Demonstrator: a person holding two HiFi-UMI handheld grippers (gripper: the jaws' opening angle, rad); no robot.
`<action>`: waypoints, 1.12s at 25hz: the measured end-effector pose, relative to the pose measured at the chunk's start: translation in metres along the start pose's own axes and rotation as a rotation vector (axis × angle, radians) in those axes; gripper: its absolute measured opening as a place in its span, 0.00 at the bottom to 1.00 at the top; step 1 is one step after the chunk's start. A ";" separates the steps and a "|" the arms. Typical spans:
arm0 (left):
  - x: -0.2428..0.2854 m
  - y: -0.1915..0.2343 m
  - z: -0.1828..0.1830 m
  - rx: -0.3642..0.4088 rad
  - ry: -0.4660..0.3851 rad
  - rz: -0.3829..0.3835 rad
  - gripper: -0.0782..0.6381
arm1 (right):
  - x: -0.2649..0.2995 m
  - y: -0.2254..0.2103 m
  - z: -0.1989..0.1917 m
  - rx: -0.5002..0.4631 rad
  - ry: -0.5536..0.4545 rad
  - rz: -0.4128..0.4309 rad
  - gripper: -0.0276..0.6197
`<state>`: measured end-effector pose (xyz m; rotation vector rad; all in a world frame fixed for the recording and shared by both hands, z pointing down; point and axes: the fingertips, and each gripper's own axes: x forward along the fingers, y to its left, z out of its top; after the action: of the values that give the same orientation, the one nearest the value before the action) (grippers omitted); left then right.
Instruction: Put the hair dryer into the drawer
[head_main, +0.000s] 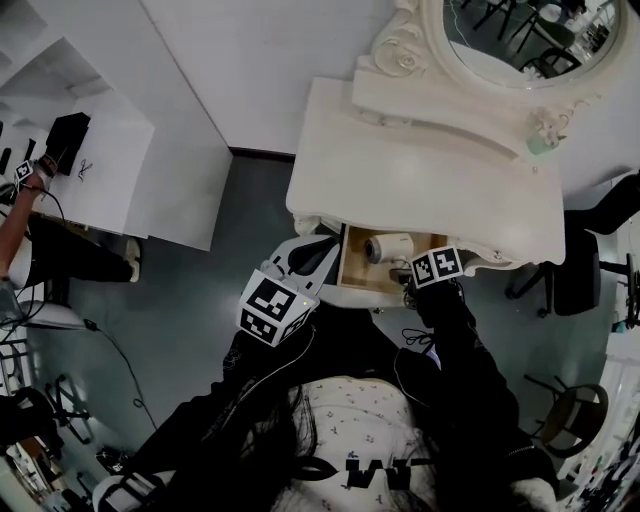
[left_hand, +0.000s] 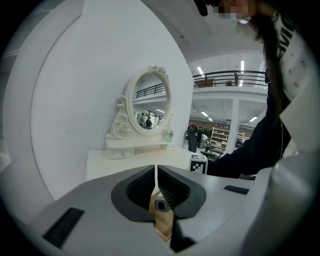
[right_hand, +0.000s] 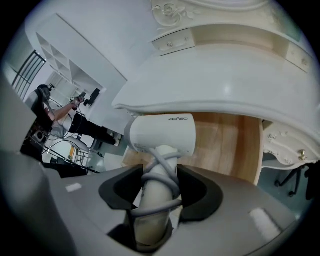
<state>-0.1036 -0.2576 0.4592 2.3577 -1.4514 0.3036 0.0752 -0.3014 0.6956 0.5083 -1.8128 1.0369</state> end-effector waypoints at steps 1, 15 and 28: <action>0.000 -0.001 0.000 -0.006 -0.002 0.015 0.11 | 0.001 -0.001 0.003 -0.022 0.011 0.001 0.39; -0.011 -0.016 -0.012 -0.059 0.009 0.196 0.11 | 0.028 -0.017 0.022 -0.263 0.126 -0.005 0.39; -0.034 -0.010 -0.024 -0.100 0.021 0.319 0.11 | 0.067 -0.028 0.025 -0.398 0.137 -0.010 0.39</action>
<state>-0.1098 -0.2163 0.4673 2.0361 -1.7881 0.3261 0.0515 -0.3310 0.7623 0.1983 -1.8290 0.6613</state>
